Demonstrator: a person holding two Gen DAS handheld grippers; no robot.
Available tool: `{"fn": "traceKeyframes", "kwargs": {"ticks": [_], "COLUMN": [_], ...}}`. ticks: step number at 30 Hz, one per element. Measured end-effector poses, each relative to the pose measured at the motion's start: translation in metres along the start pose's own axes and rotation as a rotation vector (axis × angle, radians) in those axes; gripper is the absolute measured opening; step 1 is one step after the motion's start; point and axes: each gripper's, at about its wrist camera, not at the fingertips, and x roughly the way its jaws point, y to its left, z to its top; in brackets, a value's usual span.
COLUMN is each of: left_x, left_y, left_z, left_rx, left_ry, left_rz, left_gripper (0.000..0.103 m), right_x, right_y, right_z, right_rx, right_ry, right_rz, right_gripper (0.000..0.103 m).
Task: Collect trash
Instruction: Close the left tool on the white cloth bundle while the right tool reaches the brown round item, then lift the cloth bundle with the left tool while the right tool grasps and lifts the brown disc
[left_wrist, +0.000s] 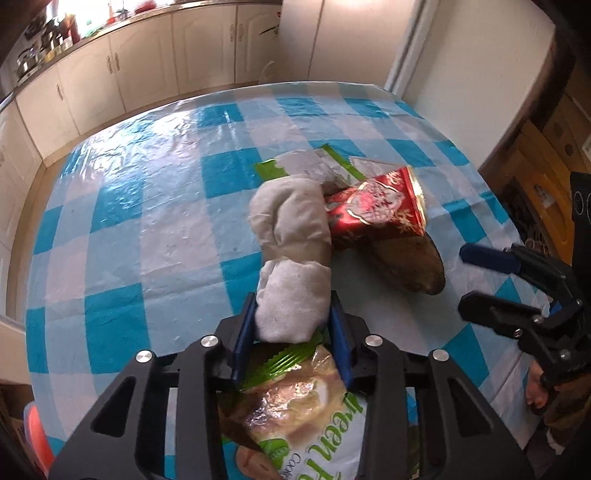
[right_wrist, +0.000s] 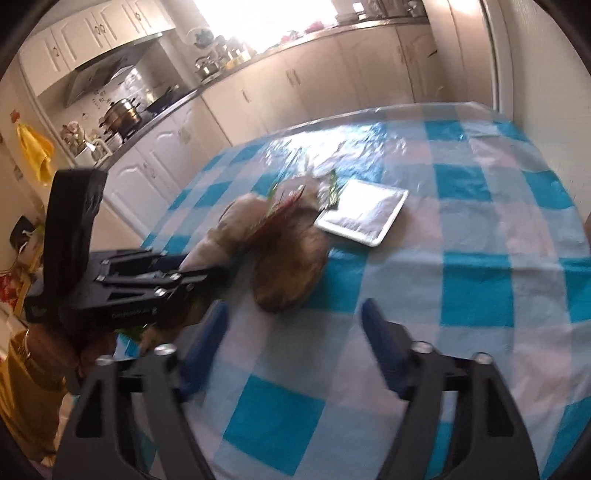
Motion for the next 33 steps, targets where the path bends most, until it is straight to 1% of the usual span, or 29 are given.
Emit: {"fn": "traceKeyframes", "kwargs": {"ticks": [3,9,10,11,12,13,16,19,24,28,33], "left_x": [-0.004,-0.016,-0.017,-0.019,-0.021,-0.022,-0.03,-0.039,-0.057,-0.067,-0.085], "left_y": [0.004,0.015,0.016,0.017,0.019,0.019,0.022,0.027,0.035,0.041,0.048], "left_z": [0.001,0.003,0.003,0.002,0.001,0.0,-0.003,-0.008,-0.023,-0.037,-0.055], "left_rx": [-0.024,-0.082,-0.088,-0.093,-0.097,-0.102,-0.121,-0.143,-0.175,-0.201,-0.241], "left_ry": [-0.014,-0.047,-0.051,-0.052,-0.056,-0.061,-0.082,-0.104,-0.144,-0.163,-0.201], "left_rz": [0.015,0.016,0.016,0.017,0.021,0.023,0.028,0.04,0.072,0.083,0.078], "left_gripper": [0.037,0.036,0.036,0.036,0.036,0.036,0.036,0.036,0.036,0.036,0.036], "right_x": [0.007,0.036,0.04,0.044,0.047,0.05,0.051,0.048,0.034,0.017,-0.003], "right_y": [0.008,0.02,0.022,0.022,0.023,0.023,0.026,0.027,0.022,0.015,0.013], "right_z": [0.008,0.021,0.022,0.023,0.023,0.023,0.02,0.015,0.003,-0.013,-0.028], "right_rx": [-0.042,-0.087,-0.092,-0.093,-0.092,-0.088,-0.106,-0.102,-0.069,-0.029,0.0], "right_ry": [-0.016,0.015,0.021,0.031,0.037,0.044,0.038,0.035,0.031,0.028,0.016], "right_rz": [-0.024,-0.071,-0.092,-0.096,-0.108,-0.098,-0.116,-0.127,-0.121,-0.118,-0.12], "right_gripper": [0.077,0.077,0.071,0.06,0.058,0.057,0.055,0.054,0.053,0.053,0.053]}}
